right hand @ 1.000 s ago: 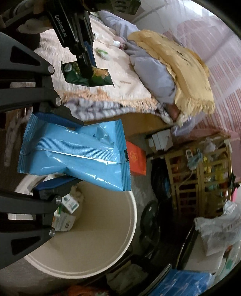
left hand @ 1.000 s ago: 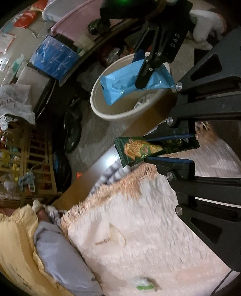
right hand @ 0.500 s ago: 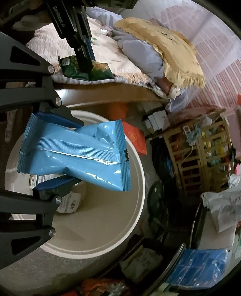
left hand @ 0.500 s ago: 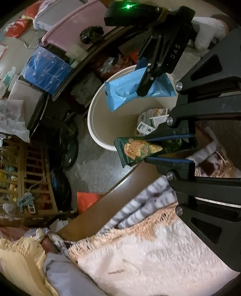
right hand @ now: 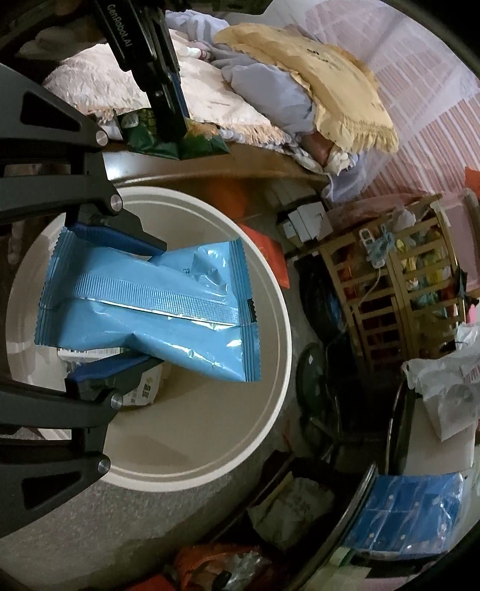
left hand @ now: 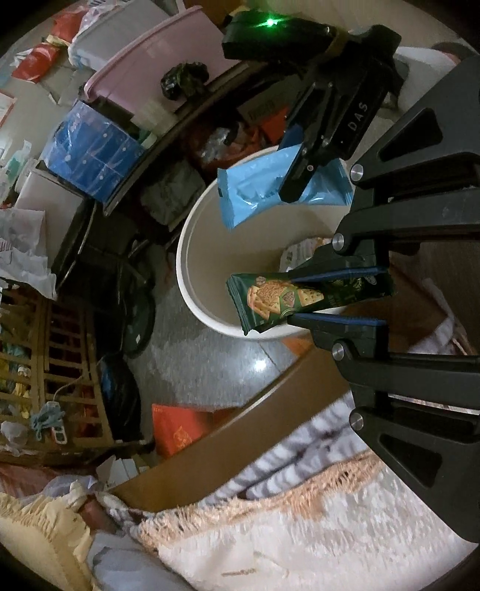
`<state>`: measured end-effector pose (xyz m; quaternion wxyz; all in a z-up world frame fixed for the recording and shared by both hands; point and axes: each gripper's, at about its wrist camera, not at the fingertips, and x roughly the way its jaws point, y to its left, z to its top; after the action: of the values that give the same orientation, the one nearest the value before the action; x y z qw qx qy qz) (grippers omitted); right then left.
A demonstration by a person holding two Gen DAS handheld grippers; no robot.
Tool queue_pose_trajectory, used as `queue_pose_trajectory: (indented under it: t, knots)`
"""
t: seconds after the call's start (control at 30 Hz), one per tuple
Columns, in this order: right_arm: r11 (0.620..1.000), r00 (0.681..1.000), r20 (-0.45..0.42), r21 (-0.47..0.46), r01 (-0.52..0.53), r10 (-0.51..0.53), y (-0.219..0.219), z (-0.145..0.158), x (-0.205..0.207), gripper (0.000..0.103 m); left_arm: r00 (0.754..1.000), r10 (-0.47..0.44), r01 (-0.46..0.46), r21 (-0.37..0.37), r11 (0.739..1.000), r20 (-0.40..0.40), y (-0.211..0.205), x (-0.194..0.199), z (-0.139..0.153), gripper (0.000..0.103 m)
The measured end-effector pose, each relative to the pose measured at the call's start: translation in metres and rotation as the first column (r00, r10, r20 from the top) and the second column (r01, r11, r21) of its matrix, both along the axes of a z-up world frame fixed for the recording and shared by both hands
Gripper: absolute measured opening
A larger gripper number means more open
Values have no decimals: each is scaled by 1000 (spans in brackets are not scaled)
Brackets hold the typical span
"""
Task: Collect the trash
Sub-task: 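Open both tools to drop the snack bag and snack stick into the bucket, then move both tools back over the remaining trash on the bed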
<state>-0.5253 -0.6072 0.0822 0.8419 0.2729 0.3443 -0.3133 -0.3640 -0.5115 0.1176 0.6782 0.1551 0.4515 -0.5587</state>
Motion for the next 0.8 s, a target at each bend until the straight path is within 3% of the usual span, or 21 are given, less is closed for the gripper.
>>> queue_pose_trajectory:
  t: [0.17,0.23,0.27,0.3,0.33,0.37,0.53,0.8]
  knots:
    - [999,999,-13,-6,48,-48,-10,-3,-8,52,998,-24,23,-29,999,-56,-11,0,-3,17]
    - [998,997,-21,-7,70,-70,-13,-4,-9,54,997,-39,36,-35,999,-72,-13,-1,-4,32]
    - [996,996,-27,-9,84,-84,-14,-5,-10,61,996,-41,38,-36,999,-78,-13,-1,-4,46]
    - [995,995,-27,-5,96,-96,-16,-5,-11,68,995,-39,36,-44,998,-89,-13,0,-5,51]
    - [995,995,-21,3,101,-101,-17,-5,-12,81,995,-39,35,-48,998,-93,-12,1,-4,51]
    - [994,995,-8,11,104,-104,-18,-5,-13,82,995,-39,35,-45,998,-94,-11,3,-4,51]
    - [998,998,-8,6,69,-69,-9,-4,-5,82,998,1,-3,-27,1000,-56,7,15,0,51]
    - [999,999,1,-1,-49,49,21,4,39,82,988,136,-137,2,991,79,58,57,8,51]
